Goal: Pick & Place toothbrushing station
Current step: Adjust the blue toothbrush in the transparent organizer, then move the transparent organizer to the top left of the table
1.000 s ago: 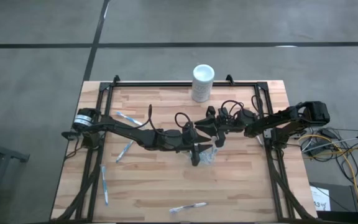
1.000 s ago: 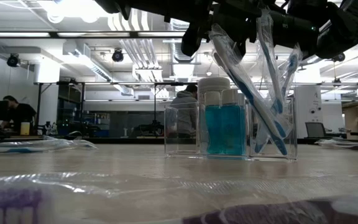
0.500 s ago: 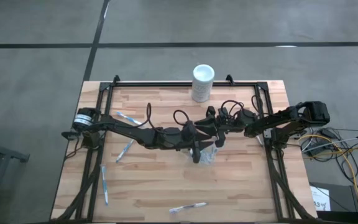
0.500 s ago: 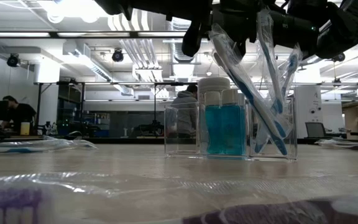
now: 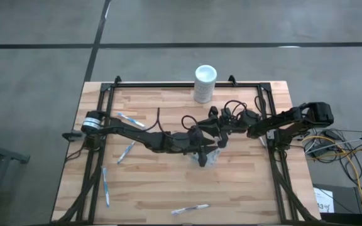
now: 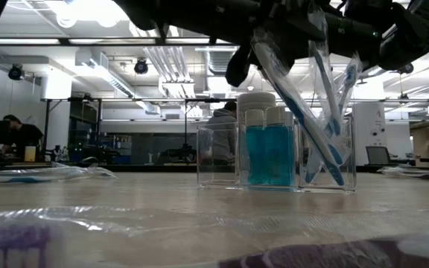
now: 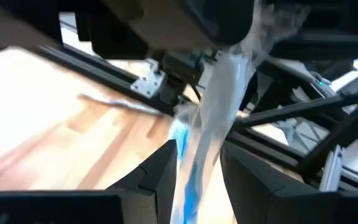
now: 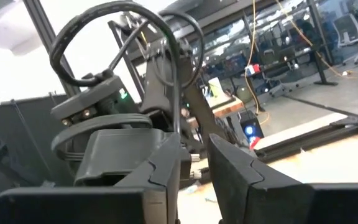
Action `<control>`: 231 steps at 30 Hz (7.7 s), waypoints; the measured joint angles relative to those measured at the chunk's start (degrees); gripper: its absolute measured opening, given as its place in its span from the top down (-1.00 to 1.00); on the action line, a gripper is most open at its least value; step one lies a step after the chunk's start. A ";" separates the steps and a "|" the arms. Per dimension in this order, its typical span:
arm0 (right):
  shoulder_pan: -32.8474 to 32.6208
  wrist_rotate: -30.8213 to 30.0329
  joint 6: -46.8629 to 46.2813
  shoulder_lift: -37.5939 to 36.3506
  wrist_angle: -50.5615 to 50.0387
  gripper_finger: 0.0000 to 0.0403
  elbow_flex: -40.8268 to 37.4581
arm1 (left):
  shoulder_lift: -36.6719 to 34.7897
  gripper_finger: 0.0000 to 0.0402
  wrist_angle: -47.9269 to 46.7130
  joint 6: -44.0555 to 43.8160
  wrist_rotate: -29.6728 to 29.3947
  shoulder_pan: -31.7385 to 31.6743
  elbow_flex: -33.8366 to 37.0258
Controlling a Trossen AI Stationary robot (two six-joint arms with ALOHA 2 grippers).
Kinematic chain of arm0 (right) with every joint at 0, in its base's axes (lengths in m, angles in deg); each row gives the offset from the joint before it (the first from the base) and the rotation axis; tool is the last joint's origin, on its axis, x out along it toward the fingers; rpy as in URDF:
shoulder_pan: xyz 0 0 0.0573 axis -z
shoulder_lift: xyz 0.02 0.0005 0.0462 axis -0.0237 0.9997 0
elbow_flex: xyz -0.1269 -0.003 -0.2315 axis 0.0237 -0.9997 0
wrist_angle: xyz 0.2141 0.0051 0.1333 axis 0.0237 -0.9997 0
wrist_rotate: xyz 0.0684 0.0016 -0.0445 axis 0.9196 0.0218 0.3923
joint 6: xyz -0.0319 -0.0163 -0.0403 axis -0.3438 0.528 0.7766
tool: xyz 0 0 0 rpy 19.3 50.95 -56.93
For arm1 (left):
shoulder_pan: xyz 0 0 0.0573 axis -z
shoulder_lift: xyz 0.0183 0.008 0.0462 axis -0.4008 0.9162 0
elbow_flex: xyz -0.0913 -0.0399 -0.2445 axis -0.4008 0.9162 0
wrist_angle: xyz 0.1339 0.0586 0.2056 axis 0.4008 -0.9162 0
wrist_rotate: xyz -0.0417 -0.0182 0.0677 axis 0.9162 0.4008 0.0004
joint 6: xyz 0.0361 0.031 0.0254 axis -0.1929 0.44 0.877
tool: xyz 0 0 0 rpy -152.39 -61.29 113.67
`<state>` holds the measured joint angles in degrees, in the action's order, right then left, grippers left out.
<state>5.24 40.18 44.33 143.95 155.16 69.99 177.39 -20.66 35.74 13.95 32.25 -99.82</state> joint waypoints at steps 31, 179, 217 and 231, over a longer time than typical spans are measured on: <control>-0.02 -0.04 1.40 -2.65 -0.43 0.50 0.02 | -0.28 0.87 -5.41 -0.46 1.37 -0.04 -1.08; 1.03 -16.98 -6.34 -43.28 -93.94 0.66 8.74 | -27.39 0.60 -101.78 -49.04 -15.13 -23.72 -1.84; 1.07 -29.84 -2.96 -45.83 -100.43 0.66 9.09 | -27.28 0.60 -78.07 -25.64 -18.33 -24.09 3.75; 1.01 -17.81 -9.97 -46.47 -110.41 0.66 9.07 | -29.08 0.60 -101.07 -33.45 -9.11 -23.38 3.75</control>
<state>6.25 22.37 34.37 97.48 44.75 79.06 148.31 -121.73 2.29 4.83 8.87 -96.07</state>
